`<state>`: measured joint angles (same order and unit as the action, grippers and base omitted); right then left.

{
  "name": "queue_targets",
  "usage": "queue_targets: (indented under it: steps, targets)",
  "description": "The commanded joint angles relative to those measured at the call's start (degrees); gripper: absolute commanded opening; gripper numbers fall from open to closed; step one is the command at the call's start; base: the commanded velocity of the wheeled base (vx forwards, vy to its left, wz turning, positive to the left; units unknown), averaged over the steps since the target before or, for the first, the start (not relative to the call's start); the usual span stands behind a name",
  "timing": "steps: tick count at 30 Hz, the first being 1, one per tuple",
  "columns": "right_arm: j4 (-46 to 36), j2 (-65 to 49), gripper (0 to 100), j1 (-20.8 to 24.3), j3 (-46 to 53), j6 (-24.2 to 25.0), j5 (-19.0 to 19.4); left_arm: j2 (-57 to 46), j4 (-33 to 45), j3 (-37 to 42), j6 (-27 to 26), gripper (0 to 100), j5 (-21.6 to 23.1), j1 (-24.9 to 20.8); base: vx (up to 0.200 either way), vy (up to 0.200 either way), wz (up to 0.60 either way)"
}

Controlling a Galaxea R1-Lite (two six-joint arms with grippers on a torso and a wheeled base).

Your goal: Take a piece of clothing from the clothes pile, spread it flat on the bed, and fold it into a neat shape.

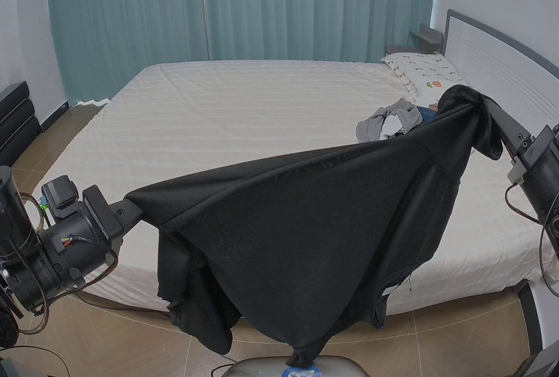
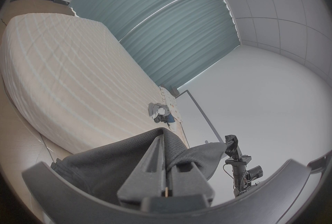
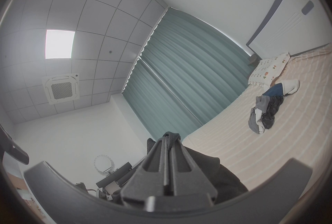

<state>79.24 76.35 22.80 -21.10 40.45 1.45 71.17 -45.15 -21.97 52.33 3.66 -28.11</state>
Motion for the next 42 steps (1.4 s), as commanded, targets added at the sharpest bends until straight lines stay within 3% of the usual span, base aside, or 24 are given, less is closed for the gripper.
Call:
queue_targets:
  steps: [1,10,16,23,30,34,42]
  targets:
    - [-1.9,5.21,0,-3.02,-8.43,-0.11,1.27,1.25,0.15,-2.47,0.05,0,0.21,2.62,0.0,0.0,0.0]
    - [-11.3,15.67,0,-5.39,-26.8,-3.53,1.71,9.87,0.33,-7.39,0.22,0,0.56,4.64,0.0,0.0,0.0]
    - [-14.82,21.65,0,-5.13,-35.41,-7.67,1.71,16.9,0.07,-11.61,0.49,0,0.65,5.0,0.2,0.0,0.0]
    - [-14.82,27.19,0,-4.87,-39.63,-11.36,1.54,22.43,0.24,-14.95,0.58,0,0.56,5.26,0.2,0.0,0.0]
    - [-14.9,31.58,0,-5.22,-46.93,-11.53,1.01,28.5,0.33,-18.64,0.66,0,0.65,6.31,0.2,0.0,0.0]
    - [-14.73,34.83,0,-4.6,-45.78,-11.44,0.92,32.89,0.07,-19.87,0.75,0,0.65,6.58,0.2,0.0,0.0]
    - [-11.83,46.35,0,-4.34,-45.96,-11.09,-2.24,44.06,-0.11,-24.97,2.77,0,-0.23,6.84,0.0,0.0,0.0]
